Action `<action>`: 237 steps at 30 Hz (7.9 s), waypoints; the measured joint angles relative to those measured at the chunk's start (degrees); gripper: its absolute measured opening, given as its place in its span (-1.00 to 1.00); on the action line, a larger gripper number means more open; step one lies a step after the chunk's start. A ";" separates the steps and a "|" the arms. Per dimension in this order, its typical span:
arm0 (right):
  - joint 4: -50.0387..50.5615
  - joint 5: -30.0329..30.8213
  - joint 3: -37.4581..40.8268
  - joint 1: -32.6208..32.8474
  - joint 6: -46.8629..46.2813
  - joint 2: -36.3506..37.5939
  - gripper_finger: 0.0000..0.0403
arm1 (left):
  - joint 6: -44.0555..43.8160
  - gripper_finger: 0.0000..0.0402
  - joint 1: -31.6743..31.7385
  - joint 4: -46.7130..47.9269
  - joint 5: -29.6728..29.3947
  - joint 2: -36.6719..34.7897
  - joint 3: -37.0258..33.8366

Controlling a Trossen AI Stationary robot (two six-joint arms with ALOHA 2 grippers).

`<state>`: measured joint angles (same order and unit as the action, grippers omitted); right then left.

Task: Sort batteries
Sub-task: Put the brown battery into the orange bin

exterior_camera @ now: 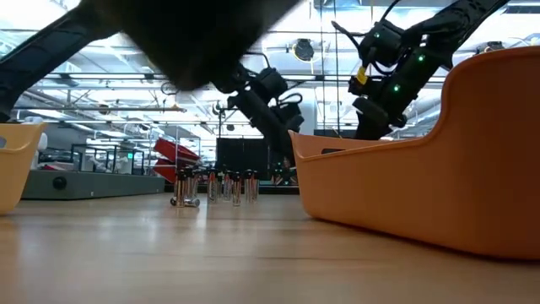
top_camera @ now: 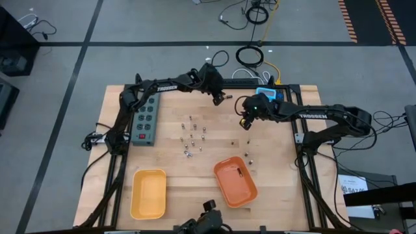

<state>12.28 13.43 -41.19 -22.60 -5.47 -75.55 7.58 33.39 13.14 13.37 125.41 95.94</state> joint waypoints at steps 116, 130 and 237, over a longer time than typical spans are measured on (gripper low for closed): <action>12.42 -22.98 -24.42 -27.67 37.14 -18.48 -0.59 | -1.16 -0.99 -20.04 -24.45 -23.11 -27.75 -27.92; 13.68 -22.38 -38.93 -38.14 47.12 -32.60 -0.59 | -6.56 -0.95 -25.37 -31.42 -30.98 -33.31 -43.73; 8.72 -20.28 -31.36 -23.58 60.85 -39.38 -0.03 | -8.70 -0.93 -29.03 -31.84 -44.61 -53.16 -59.73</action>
<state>21.00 -6.85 -72.55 -46.18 55.37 -114.93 -1.13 4.36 -18.70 -31.24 72.25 36.21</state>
